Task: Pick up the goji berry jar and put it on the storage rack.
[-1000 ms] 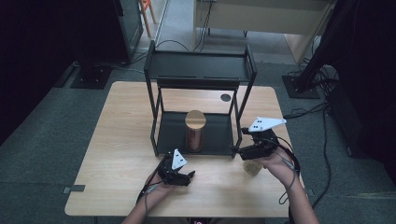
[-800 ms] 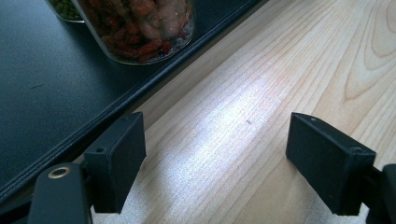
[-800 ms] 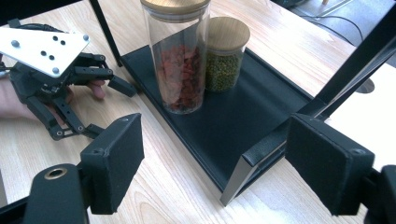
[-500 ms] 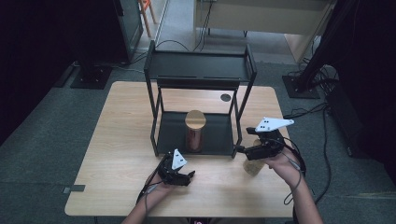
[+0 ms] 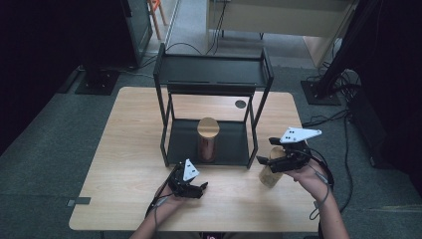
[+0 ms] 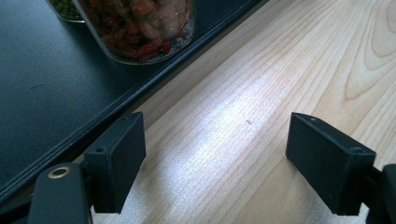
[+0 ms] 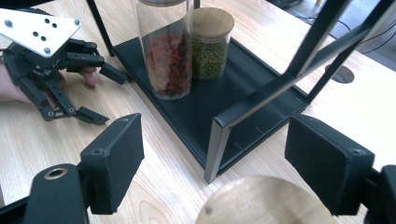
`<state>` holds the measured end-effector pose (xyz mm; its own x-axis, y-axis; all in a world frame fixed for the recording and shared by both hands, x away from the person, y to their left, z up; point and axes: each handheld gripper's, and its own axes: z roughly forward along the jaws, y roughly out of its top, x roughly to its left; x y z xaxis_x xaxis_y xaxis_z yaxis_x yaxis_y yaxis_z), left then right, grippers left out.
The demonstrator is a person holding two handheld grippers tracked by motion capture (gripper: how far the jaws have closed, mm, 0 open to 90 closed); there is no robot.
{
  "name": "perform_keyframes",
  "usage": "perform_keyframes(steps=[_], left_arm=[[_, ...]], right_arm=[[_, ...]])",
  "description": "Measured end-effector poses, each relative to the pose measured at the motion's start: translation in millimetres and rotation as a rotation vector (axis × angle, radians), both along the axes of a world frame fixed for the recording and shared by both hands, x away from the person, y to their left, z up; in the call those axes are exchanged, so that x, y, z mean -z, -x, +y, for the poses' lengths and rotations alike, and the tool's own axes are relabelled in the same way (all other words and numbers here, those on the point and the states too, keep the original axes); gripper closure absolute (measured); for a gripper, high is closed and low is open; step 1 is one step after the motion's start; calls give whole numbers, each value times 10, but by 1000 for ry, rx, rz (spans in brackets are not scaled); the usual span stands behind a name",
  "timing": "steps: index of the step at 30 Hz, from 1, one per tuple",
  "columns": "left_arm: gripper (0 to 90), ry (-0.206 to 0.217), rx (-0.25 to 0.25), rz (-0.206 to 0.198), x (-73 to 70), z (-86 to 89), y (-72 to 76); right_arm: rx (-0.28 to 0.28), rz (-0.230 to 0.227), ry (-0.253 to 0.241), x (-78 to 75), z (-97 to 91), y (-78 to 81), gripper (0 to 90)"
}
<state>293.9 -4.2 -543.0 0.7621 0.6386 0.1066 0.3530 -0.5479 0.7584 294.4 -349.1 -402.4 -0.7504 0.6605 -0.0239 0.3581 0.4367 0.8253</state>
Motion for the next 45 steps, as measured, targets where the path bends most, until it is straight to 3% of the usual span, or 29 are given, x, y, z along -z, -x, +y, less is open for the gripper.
perform_keyframes(steps=[28, 31, 34, 37, 42, 45], left_arm=[[202, 1, -2, 0, 1, -1, 0], [202, 1, -3, -2, 1, -2, 1], [202, 1, -4, -3, 2, -3, 3], [202, 0, -3, -2, 1, -2, 3], [202, 0, -4, -5, 2, -2, 2], [202, 0, -4, -8, 3, -4, 5]], right_arm=[[21, -17, 8, 84, -298, 70, 193], [22, -28, 1, 105, -313, 76, 193], [51, -51, 28, 131, -318, 84, 192], [50, -43, 5, 163, -347, 85, 192], [52, -18, 25, 256, -355, 93, 192], [55, -14, 4, 302, -371, 109, 193]])
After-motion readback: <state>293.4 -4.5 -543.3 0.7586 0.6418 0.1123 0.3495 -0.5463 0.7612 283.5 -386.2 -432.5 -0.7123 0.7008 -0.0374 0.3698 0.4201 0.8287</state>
